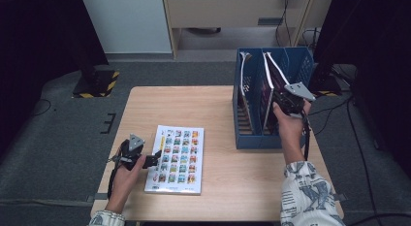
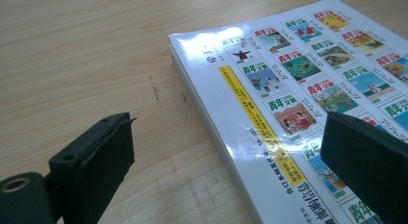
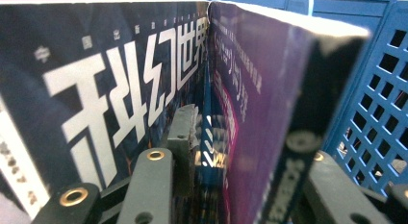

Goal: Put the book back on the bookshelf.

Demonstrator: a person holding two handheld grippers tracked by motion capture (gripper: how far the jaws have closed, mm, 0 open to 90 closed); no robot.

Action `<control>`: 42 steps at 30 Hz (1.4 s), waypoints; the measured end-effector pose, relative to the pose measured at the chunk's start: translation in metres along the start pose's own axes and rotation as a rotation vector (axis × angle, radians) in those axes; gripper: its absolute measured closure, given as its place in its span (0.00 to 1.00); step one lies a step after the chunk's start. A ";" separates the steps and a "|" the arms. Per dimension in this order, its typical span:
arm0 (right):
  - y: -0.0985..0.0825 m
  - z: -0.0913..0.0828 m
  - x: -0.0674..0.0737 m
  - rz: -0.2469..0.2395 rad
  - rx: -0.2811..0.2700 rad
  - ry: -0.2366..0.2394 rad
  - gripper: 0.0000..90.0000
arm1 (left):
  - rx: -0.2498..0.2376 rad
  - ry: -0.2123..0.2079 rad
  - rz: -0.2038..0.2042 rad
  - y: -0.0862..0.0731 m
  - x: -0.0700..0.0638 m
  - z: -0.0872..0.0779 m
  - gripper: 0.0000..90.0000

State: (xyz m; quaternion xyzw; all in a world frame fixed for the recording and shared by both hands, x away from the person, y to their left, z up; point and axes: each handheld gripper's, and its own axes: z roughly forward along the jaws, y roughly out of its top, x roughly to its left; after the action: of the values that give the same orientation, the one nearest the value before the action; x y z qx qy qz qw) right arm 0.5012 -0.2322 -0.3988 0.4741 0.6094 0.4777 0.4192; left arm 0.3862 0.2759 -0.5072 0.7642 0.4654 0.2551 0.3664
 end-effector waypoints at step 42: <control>-0.004 -0.008 0.001 -0.159 0.008 -0.010 0.86 | -0.002 -0.005 0.001 0.001 -0.002 0.001 0.05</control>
State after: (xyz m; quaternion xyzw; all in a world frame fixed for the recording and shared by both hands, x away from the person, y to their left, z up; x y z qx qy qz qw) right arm 0.4923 -0.2327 -0.4015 0.4284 0.6450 0.4381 0.4567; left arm 0.3860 0.2735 -0.5072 0.7647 0.4637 0.2541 0.3683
